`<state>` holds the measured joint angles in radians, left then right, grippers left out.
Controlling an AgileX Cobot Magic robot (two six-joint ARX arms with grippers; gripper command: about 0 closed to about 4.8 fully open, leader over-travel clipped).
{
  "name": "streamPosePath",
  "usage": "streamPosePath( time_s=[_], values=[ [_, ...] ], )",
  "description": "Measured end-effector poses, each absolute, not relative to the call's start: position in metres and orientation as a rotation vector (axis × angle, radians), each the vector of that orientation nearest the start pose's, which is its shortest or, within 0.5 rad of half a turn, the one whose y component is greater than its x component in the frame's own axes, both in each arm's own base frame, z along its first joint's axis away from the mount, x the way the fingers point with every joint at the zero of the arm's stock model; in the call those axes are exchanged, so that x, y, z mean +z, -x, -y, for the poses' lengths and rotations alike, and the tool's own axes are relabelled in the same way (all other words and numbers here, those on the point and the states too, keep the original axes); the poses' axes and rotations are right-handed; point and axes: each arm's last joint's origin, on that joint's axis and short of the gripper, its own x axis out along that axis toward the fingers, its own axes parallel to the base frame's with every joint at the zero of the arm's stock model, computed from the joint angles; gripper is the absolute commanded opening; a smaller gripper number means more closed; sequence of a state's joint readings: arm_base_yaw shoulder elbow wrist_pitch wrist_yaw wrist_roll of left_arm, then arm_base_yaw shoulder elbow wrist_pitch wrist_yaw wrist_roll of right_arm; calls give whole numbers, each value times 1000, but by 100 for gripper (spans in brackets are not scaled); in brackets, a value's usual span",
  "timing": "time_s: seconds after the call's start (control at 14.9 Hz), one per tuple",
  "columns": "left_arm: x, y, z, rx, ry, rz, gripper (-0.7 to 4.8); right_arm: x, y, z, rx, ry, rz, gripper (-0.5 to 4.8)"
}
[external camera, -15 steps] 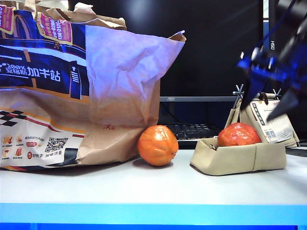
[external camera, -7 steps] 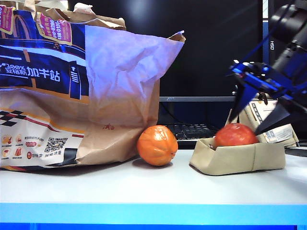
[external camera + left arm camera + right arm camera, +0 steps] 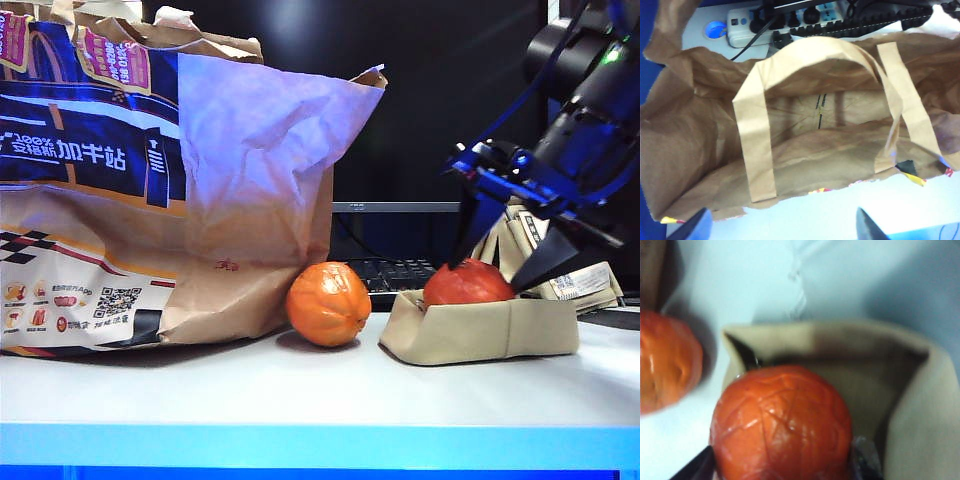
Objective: Open the paper bag and put two oranges into the paper bag.
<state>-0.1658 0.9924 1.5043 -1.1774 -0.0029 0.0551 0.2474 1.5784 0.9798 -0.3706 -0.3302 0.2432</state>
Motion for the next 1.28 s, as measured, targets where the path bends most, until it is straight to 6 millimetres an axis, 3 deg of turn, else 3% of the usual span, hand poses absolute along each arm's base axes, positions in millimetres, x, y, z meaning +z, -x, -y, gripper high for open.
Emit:
streamPosePath(
  time_s=[0.4,0.54,0.67,0.81,0.87,0.94,1.01,1.08,1.14,1.28],
  values=[
    [433,-130,22,-176,-114,-722,377,181,-322,-92,481,-291,-1010,345],
    [432,-130,22,-176,-115,-733,377,180,-323,-93,506,-305,-1013,479],
    [431,-129,22,-176,-116,-746,377,164,-316,-95,512,-306,-1121,479],
    [430,-129,21,-177,-123,-752,377,164,-314,-93,544,-341,-1157,479],
    [430,-129,21,-178,-125,-752,377,162,-313,-94,546,-341,-1166,403],
    [430,-129,21,-172,-131,-751,377,163,-313,-94,553,-345,-1163,243],
    [430,-129,21,-167,-133,-751,377,162,-313,-94,551,-345,-1163,135],
    [430,-129,21,-156,-137,-751,376,162,-313,-94,552,-346,-1159,130],
    [430,-129,20,-138,-145,-751,372,163,-314,-94,555,-348,-1152,19],
    [431,-130,20,-122,-149,-737,372,167,-319,-96,560,-349,-1138,-6]
  ],
)
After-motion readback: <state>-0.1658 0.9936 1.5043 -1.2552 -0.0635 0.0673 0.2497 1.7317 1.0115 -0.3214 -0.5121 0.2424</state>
